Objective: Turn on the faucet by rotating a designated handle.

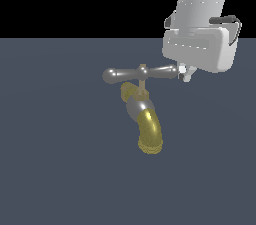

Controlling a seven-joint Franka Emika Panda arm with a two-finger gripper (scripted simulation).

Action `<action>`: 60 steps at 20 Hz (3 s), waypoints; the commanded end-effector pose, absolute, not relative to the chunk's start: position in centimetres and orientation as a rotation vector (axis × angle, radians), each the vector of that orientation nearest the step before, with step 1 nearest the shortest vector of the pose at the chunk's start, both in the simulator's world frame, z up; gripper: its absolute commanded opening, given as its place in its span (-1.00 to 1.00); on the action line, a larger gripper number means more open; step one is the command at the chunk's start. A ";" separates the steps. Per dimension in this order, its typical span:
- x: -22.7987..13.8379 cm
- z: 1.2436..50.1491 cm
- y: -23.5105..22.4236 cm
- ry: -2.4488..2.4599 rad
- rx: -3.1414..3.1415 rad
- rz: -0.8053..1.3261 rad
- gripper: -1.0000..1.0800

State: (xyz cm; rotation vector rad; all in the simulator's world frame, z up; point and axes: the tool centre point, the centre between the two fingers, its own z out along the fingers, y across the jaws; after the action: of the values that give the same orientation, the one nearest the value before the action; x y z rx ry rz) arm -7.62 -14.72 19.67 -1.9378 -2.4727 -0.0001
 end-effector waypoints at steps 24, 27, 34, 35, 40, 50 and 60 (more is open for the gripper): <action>-2.0 19.7 -14.1 -2.472 -1.939 0.000 -1.00; -1.1 19.7 -14.0 -2.472 -1.939 0.000 -1.00; 0.6 19.7 -13.8 -2.472 -1.939 0.000 -1.00; -0.2 19.5 -15.0 -2.449 -1.962 0.011 -1.00; 1.6 19.6 -12.8 -2.455 -1.955 0.007 -1.00; 5.0 19.6 -8.5 -2.467 -1.944 0.002 -1.00; 5.1 19.5 -7.8 -2.438 -1.991 0.020 -1.00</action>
State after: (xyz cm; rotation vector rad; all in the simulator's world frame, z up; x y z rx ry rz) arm 4.88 -11.32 19.52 -2.0471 -2.4070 0.0362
